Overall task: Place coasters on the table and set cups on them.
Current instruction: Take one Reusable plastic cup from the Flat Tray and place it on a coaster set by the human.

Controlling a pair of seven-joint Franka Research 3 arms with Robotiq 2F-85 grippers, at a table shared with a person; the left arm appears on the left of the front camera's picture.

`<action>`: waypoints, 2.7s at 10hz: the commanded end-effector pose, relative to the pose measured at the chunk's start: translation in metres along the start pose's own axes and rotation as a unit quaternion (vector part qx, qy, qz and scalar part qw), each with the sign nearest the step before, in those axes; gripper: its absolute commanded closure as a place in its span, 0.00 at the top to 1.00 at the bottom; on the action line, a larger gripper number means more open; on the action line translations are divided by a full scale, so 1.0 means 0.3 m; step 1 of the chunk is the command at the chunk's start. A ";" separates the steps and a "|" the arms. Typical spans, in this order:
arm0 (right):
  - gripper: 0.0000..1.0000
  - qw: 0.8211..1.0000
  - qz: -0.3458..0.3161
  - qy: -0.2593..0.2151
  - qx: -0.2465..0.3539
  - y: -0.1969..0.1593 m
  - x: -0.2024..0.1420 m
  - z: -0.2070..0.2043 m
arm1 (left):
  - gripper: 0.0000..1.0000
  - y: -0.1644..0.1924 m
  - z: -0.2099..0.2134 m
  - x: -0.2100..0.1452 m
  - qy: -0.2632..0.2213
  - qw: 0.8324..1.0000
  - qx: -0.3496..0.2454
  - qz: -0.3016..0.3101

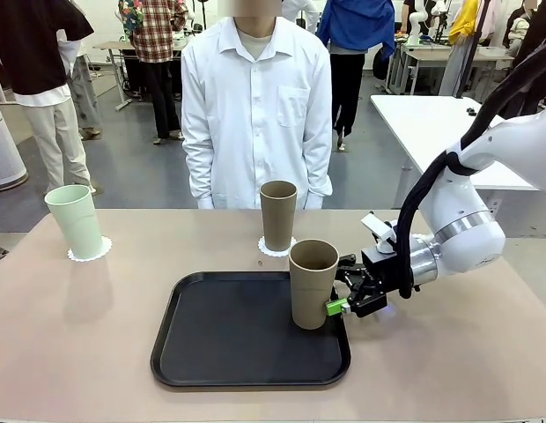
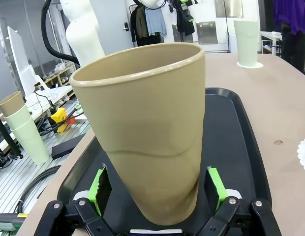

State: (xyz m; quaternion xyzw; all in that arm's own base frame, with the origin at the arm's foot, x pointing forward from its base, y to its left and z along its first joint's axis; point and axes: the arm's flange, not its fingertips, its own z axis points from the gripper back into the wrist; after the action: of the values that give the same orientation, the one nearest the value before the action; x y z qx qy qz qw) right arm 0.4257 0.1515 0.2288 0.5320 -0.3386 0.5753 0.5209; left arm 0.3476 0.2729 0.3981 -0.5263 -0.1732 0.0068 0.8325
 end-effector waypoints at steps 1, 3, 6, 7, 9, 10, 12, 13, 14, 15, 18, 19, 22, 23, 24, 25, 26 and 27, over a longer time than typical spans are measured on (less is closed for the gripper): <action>1.00 1.000 0.019 -0.010 -0.012 -0.026 -0.006 -0.054 | 1.00 -0.006 0.007 -0.005 0.000 1.000 -0.005 -0.001; 1.00 1.000 0.020 -0.007 -0.004 -0.038 -0.006 -0.094 | 1.00 -0.006 0.007 -0.005 0.000 1.000 -0.005 -0.001; 1.00 1.000 0.025 -0.007 0.015 -0.042 0.004 -0.151 | 1.00 -0.006 0.007 -0.005 0.000 1.000 -0.005 -0.001; 1.00 0.998 0.045 -0.017 0.027 -0.040 0.005 -0.149 | 1.00 -0.006 0.007 -0.005 0.000 1.000 -0.005 -0.001; 0.41 0.997 0.064 -0.018 0.040 -0.039 -0.004 -0.141 | 1.00 -0.006 0.007 -0.005 0.000 1.000 -0.005 -0.001; 0.00 0.997 0.066 -0.020 0.039 -0.038 -0.004 -0.137 | 1.00 -0.006 0.007 -0.005 0.000 1.000 -0.005 -0.001; 0.25 0.997 0.066 -0.029 0.024 -0.022 0.010 -0.118 | 1.00 -0.006 0.007 -0.005 0.000 1.000 -0.005 -0.001; 0.00 0.999 0.032 -0.030 -0.016 -0.004 0.031 -0.103 | 1.00 -0.006 0.007 -0.005 0.000 1.000 -0.005 -0.001; 0.21 0.998 0.005 -0.044 -0.035 0.027 0.088 -0.077 | 1.00 -0.006 0.007 -0.005 0.000 1.000 -0.005 -0.001; 0.21 0.996 -0.008 -0.060 -0.061 0.067 0.171 -0.034 | 1.00 -0.006 0.007 -0.005 0.000 1.000 -0.005 -0.001; 0.21 0.991 0.008 -0.077 -0.107 0.171 0.412 0.120 | 1.00 -0.006 0.007 -0.005 0.000 1.000 -0.005 -0.001; 0.21 0.989 0.021 -0.086 -0.116 0.204 0.483 0.161 | 1.00 -0.006 0.007 -0.005 0.000 1.000 -0.005 -0.001; 0.21 0.985 0.039 -0.089 -0.142 0.271 0.626 0.245 | 1.00 -0.006 0.007 -0.005 0.000 1.000 -0.005 -0.001; 0.21 0.985 0.038 -0.088 -0.147 0.282 0.631 0.254 | 1.00 -0.006 0.007 -0.005 0.000 1.000 -0.005 -0.001; 0.21 0.987 0.050 -0.078 -0.134 0.245 0.636 0.255 | 1.00 -0.006 0.007 -0.005 0.000 1.000 -0.005 -0.001; 0.21 0.987 0.050 -0.078 -0.134 0.245 0.636 0.255 | 1.00 -0.006 0.007 -0.005 0.000 1.000 -0.005 -0.001; 0.21 0.987 0.050 -0.078 -0.134 0.245 0.636 0.255 | 1.00 -0.006 0.007 -0.005 0.000 1.000 -0.005 -0.001; 0.21 0.987 0.050 -0.078 -0.134 0.245 0.636 0.255 | 1.00 -0.006 0.007 -0.005 0.000 1.000 -0.005 -0.001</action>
State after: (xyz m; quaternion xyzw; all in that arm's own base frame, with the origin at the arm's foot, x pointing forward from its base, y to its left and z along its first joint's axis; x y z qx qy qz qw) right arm 0.3936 0.1073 0.4405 0.4829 -0.4754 0.5052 0.5343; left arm 0.3476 0.2731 0.3977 -0.5265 -0.1728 0.0071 0.8324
